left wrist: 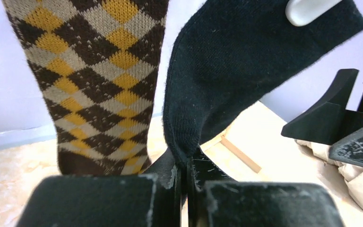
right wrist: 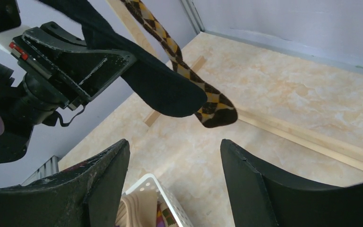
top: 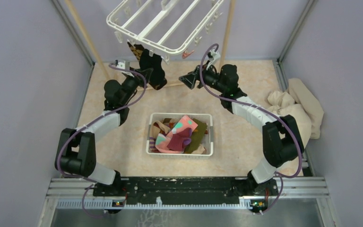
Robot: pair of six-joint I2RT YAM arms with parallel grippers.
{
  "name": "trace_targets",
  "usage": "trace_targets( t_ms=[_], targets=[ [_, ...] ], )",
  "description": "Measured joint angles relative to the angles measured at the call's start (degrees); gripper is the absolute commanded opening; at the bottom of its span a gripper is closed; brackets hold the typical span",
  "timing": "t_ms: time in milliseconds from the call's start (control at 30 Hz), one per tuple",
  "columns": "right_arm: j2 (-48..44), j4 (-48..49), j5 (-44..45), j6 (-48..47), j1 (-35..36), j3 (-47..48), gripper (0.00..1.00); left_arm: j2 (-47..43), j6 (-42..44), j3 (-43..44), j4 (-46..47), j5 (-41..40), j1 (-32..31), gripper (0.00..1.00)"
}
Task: Remove the socks clipped to the hanger
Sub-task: Adjust the hanger on the clothesline.
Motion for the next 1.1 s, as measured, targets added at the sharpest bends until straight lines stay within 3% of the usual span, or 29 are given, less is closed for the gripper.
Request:
trace_targets(
  t_ms=[300,567,833,1100],
  targets=[
    [-7.0,-3.1,2.8,-0.8,1.5,-3.5,0.7,-8.3,-0.5,-1.1,-3.2,1.2,-0.4,0.0],
    [-15.2,-6.8,9.0,-5.1,12.0,-6.0,0.7,-15.7,-0.9,-1.1,-11.3,0.0,-3.9,0.0],
    [-16.0,-10.8,17.9,-9.3,21.7,-6.8,0.69,-18.7,-1.4,-1.1,-20.8,-3.0,-6.8,0.0],
    [-16.0,-9.1,23.8,-7.9,22.4,-8.3,0.68,-22.3,-2.8,-1.1,-26.8,-5.1,-7.5,0.0]
  ],
)
